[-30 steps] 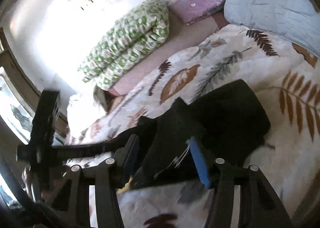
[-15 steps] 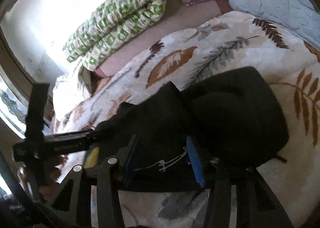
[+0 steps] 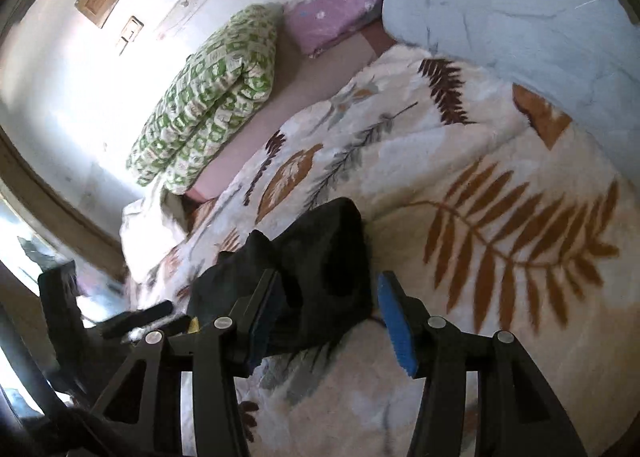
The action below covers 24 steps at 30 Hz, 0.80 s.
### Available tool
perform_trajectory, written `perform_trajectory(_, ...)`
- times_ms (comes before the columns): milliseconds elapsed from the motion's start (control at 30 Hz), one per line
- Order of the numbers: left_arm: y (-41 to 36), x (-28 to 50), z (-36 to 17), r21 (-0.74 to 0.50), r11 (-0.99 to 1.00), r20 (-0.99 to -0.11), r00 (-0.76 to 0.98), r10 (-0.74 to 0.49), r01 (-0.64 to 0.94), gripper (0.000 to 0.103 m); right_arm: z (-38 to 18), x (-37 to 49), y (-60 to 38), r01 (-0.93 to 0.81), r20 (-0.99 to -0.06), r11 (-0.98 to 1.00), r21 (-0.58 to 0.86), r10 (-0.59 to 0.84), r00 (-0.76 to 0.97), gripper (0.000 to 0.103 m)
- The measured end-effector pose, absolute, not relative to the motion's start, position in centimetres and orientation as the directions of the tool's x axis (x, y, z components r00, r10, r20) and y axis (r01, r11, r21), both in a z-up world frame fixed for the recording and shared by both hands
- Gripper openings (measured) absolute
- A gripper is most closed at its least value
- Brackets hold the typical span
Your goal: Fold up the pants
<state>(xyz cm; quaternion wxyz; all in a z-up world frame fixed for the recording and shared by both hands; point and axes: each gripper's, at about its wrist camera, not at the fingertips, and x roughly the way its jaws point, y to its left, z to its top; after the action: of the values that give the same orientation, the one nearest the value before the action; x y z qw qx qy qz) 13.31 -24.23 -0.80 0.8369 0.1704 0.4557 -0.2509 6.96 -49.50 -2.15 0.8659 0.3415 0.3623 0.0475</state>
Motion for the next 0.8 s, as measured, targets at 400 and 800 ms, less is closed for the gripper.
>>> perform_trajectory(400, -31.1, 13.6, -4.2, -0.205, 0.803, -0.881, 0.253, -0.4, 0.56, 0.065, -6.0, 12.5, -54.4, 0.142, -0.562, 0.62, 0.771, 0.56, 0.608, 0.062)
perform_trajectory(800, -29.9, 13.3, -4.7, -0.239, 0.798, -0.855, 0.27, -0.443, 0.554, 0.065, -8.7, 20.1, -51.3, 0.064, -0.564, 0.611, 0.789, 0.679, 0.471, 0.062)
